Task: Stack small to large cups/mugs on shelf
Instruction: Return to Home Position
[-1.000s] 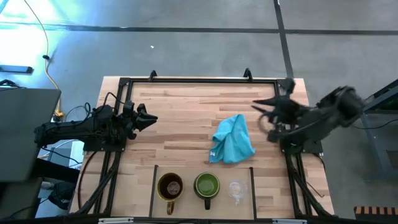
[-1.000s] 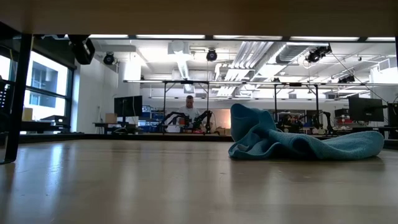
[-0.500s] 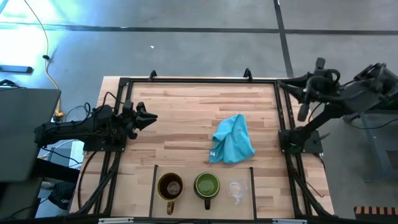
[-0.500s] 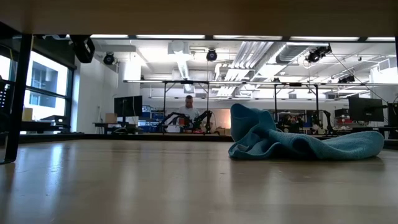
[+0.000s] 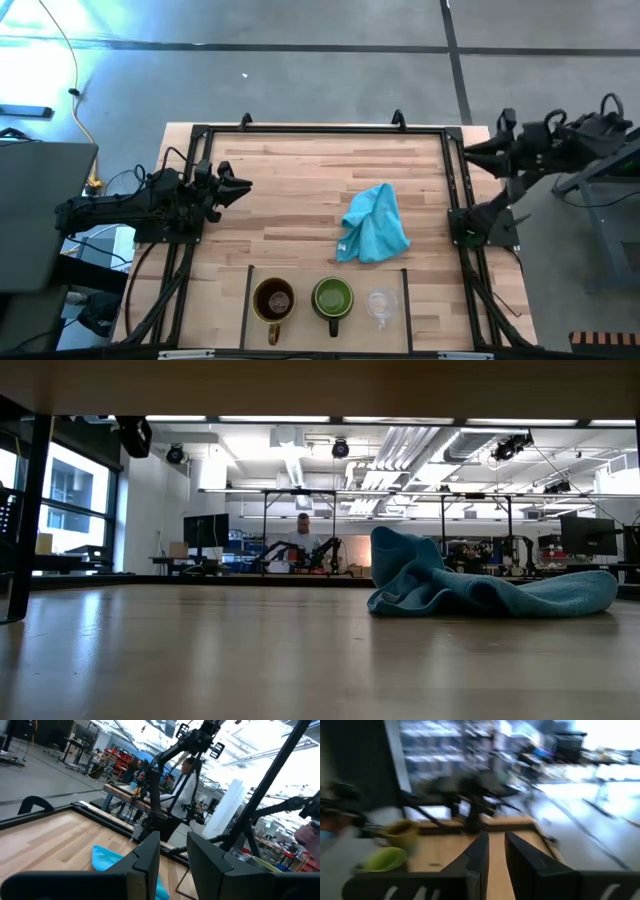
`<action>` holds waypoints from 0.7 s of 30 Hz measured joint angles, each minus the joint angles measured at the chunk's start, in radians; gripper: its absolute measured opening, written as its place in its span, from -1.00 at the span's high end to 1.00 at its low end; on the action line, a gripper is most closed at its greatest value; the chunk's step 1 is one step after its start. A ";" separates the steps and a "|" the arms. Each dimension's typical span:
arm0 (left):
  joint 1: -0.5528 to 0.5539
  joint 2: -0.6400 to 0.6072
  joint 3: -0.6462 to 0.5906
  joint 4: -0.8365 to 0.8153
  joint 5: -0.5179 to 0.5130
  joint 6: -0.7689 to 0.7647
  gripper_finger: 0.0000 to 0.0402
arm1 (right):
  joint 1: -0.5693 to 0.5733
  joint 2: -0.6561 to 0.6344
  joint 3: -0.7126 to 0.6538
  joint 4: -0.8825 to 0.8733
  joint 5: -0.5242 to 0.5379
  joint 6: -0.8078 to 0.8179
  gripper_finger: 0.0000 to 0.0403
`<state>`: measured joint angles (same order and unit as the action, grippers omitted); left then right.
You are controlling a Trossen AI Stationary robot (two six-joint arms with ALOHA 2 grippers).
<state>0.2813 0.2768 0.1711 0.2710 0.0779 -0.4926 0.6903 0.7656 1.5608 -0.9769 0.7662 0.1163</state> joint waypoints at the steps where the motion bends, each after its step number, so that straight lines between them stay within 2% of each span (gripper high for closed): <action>1: 0.000 0.000 0.000 0.000 -0.001 0.000 0.57 | 0.000 -0.039 -0.051 0.063 -0.043 -0.031 0.74; 7: 0.000 0.000 0.000 0.000 0.000 -0.002 0.57 | 0.000 -0.259 -0.314 0.388 -0.342 -0.173 0.74; 11: 0.000 0.000 0.000 0.000 0.000 -0.009 0.57 | 0.000 -0.361 -0.440 0.480 -0.501 -0.186 0.74; 15: 0.000 0.000 0.000 0.012 0.000 -0.009 0.57 | 0.000 -0.430 -0.539 0.547 -0.559 -0.178 0.74; 21: 0.000 0.001 0.000 0.020 -0.004 -0.009 0.57 | 0.000 -0.487 -0.665 0.643 -0.584 -0.146 0.74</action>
<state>0.2813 0.2775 0.1711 0.2913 0.0735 -0.5018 0.6903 0.2785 0.8961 -0.3340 0.1819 -0.0300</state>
